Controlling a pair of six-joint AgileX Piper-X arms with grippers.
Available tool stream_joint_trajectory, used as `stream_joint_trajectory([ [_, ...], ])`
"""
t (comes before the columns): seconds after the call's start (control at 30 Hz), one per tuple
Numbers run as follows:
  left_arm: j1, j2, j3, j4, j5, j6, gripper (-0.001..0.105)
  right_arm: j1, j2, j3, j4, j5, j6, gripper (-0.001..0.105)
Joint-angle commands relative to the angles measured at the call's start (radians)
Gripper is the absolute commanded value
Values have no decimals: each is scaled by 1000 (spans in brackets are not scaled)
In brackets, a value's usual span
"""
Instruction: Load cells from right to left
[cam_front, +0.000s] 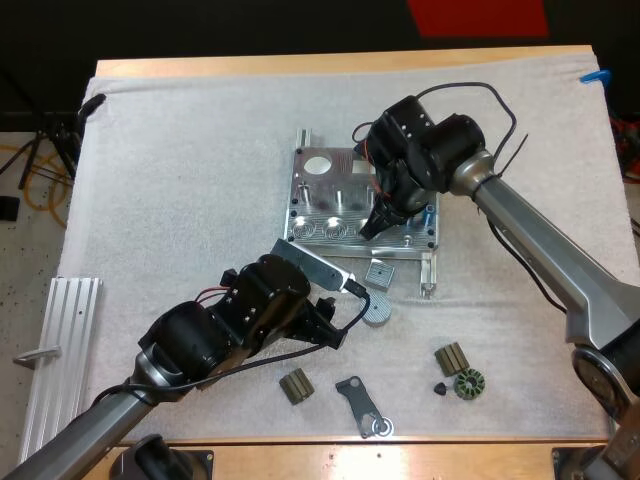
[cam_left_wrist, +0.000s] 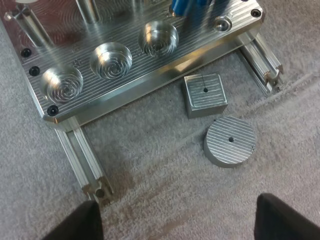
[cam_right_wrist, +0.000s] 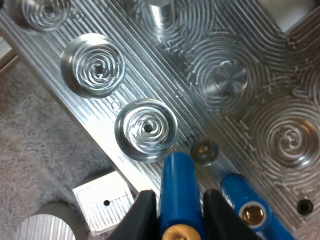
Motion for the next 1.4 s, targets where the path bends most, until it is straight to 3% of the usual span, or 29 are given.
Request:
stream_joint_trajectory([
  [0.0, 1, -2, -1, -4, -17, -2, 63, 1, -4, -11, -7, 15, -8, 8],
  [0.63, 1, -2, -1, -4, -17, 16, 63, 1, 55, -11, -49, 74, -10, 8],
  [1.37, 1, -2, -1, -4, -17, 16, 63, 1, 79, -11, 17, 97, -5, 8],
])
